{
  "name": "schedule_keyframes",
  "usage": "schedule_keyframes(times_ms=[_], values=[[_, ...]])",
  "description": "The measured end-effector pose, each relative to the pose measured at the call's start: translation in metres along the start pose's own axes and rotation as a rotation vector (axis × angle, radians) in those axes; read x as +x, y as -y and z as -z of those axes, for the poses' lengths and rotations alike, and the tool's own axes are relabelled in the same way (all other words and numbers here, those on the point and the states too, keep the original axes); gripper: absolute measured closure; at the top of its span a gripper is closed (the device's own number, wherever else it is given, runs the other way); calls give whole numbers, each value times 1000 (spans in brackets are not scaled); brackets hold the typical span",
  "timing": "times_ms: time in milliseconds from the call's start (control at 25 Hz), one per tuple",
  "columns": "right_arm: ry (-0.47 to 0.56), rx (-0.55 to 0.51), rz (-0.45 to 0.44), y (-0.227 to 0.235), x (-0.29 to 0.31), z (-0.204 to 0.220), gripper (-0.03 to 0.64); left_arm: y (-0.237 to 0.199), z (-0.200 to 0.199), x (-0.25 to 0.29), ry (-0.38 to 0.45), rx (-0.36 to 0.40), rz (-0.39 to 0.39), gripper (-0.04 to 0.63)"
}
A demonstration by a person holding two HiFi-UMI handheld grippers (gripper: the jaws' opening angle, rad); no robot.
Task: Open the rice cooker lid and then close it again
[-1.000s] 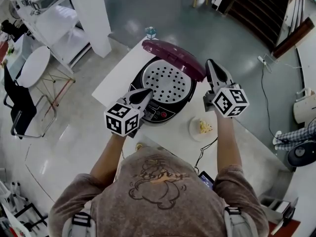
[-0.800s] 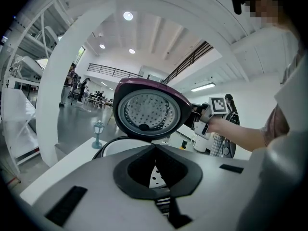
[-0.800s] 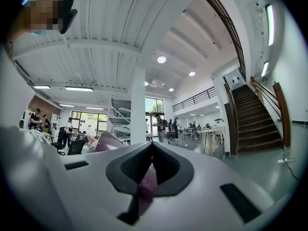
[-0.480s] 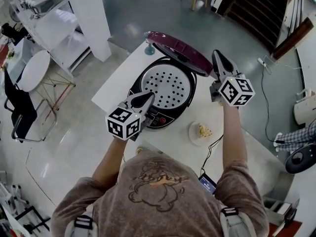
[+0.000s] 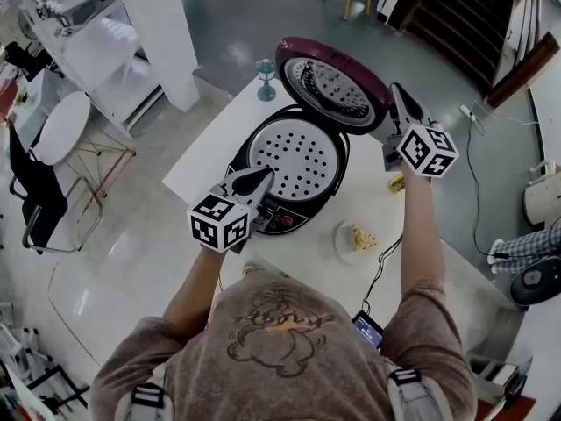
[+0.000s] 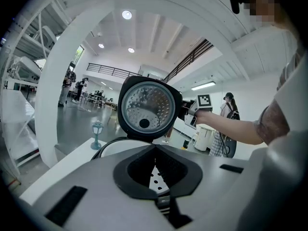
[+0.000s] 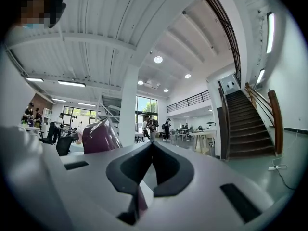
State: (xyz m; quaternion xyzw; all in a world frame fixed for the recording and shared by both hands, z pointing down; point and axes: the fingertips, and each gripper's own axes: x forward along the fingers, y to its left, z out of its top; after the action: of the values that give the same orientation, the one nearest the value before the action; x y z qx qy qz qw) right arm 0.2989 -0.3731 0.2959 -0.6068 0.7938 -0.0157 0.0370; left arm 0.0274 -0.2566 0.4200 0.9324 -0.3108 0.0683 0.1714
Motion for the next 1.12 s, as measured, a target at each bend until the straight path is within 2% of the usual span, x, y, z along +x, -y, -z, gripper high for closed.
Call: schedule_keyframes(times_ms=[240, 440, 760, 880, 1120], values=[[-23, 8, 39, 16, -1, 9, 614, 3, 1, 5, -9, -5, 9, 574], [-38, -4, 31, 14, -7, 14, 614, 7, 2, 9, -15, -2, 18, 574], [21, 3, 13, 12, -37, -5, 612, 18, 1, 12, -6, -14, 46, 574], [45, 5, -16, 8, -47, -14, 586, 22, 0, 14, -5, -12, 57, 574], [83, -17, -134, -13, -59, -27, 465, 30, 3, 16, -5, -11, 76, 574]])
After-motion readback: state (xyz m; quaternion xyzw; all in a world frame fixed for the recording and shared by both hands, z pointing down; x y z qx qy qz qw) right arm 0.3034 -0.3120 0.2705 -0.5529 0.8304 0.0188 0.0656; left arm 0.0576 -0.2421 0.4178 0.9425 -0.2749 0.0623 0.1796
